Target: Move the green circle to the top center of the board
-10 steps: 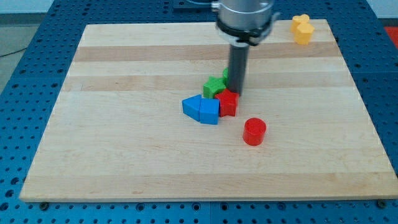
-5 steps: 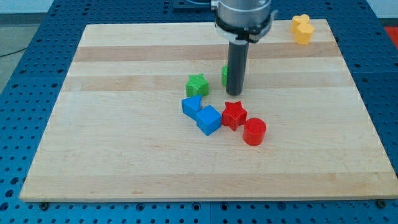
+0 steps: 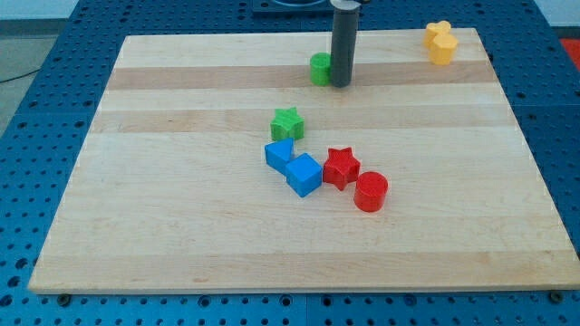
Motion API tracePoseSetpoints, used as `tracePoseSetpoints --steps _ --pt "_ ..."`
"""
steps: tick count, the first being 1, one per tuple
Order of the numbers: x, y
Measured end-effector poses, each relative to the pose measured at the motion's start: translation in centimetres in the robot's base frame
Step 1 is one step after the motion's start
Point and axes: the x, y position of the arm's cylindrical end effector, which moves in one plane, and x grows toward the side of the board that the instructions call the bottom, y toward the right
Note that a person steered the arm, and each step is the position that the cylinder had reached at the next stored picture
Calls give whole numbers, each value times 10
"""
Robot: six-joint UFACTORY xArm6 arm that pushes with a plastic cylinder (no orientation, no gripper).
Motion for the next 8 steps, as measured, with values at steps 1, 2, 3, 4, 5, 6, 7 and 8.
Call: tracePoseSetpoints --steps 1,2,3,4,5,6,7,8 --pt "-25 -28" --pt "-35 -49" --pt "-13 -51" --pt "1 -65" --pt "-13 -85" --pt "-23 -98" --pt "-36 -99" --pt "-54 -85"
